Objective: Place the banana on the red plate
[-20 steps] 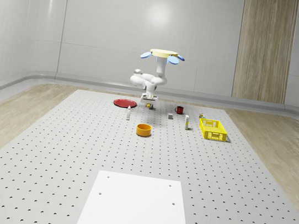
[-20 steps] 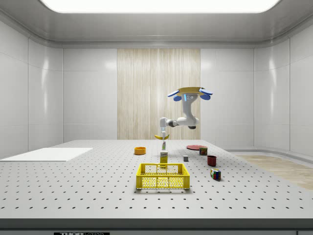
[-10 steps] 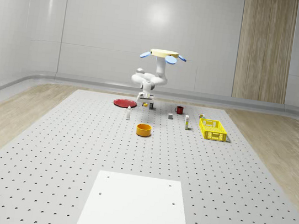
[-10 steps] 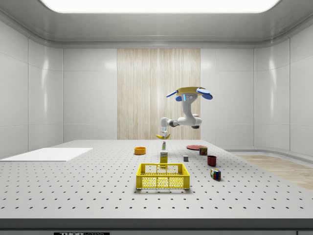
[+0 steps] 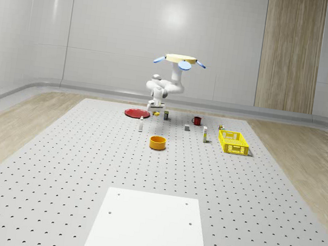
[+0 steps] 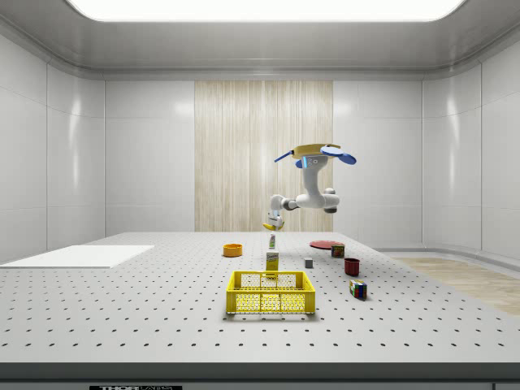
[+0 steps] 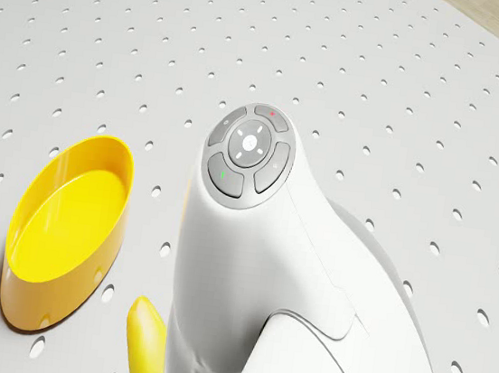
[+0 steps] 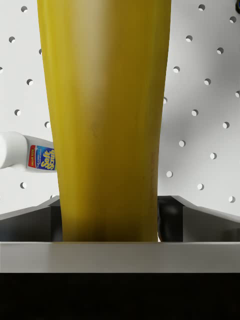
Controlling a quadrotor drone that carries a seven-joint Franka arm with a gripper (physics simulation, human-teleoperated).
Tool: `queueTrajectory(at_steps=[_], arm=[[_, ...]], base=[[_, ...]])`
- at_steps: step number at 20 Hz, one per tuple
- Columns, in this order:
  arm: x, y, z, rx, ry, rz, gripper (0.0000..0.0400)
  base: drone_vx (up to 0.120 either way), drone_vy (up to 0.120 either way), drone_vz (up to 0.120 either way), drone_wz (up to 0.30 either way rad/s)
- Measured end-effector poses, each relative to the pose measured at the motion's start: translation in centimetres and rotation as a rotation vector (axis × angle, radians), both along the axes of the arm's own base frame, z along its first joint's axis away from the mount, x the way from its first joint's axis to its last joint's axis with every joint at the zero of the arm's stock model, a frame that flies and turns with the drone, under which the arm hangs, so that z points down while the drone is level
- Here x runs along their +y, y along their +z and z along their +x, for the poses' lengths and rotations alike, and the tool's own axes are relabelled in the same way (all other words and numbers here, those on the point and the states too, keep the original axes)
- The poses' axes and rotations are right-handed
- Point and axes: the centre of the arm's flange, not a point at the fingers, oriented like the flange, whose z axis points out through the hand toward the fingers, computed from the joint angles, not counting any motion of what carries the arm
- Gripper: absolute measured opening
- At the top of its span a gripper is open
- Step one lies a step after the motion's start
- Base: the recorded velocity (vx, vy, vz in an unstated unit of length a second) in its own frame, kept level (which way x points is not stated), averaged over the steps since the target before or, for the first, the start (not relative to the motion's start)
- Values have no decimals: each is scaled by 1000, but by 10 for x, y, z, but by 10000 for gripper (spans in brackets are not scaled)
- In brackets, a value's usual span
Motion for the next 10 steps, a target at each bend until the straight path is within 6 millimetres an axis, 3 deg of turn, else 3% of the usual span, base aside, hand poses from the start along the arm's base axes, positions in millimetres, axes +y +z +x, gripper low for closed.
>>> queueTrajectory(at_steps=[10], arm=[[0,0,0,0,-300,-1,200]], base=[[0,0,0,-300]])
